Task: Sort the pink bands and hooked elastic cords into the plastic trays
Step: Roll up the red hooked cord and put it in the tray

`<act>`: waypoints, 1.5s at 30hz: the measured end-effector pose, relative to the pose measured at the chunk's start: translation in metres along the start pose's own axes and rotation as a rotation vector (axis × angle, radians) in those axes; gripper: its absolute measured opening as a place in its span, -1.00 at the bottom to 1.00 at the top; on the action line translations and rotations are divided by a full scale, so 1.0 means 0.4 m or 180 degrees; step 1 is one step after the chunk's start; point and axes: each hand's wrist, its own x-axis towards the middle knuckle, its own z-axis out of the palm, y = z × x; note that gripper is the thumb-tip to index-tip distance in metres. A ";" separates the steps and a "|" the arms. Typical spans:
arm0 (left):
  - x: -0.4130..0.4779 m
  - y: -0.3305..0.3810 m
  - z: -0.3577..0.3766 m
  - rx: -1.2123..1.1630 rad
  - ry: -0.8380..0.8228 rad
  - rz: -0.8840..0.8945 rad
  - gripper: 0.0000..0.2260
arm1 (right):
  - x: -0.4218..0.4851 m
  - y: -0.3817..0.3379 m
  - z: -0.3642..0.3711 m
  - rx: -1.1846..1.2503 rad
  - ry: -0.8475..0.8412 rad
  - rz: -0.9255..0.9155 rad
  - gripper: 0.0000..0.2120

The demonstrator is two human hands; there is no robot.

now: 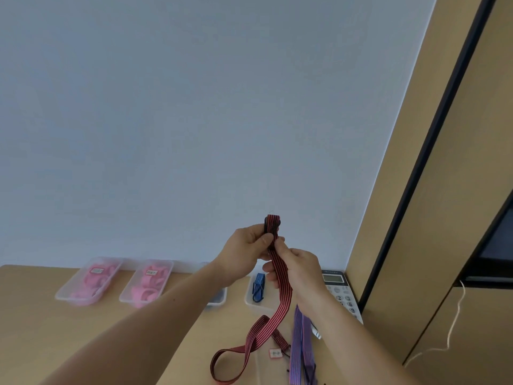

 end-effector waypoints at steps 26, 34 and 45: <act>-0.032 0.008 0.012 -0.0636 -0.0454 -0.0270 -0.63 | -0.011 -0.015 0.006 0.0103 0.0217 -0.0721 -0.62; -0.027 -0.003 -0.004 -0.0650 -0.0311 -0.0147 -0.72 | -0.005 -0.006 0.010 -0.0161 0.0152 -0.0299 -0.50; -0.034 -0.047 -0.025 0.1550 0.0218 0.1046 -0.82 | -0.010 -0.016 -0.007 -0.0212 -0.0178 0.0027 -0.49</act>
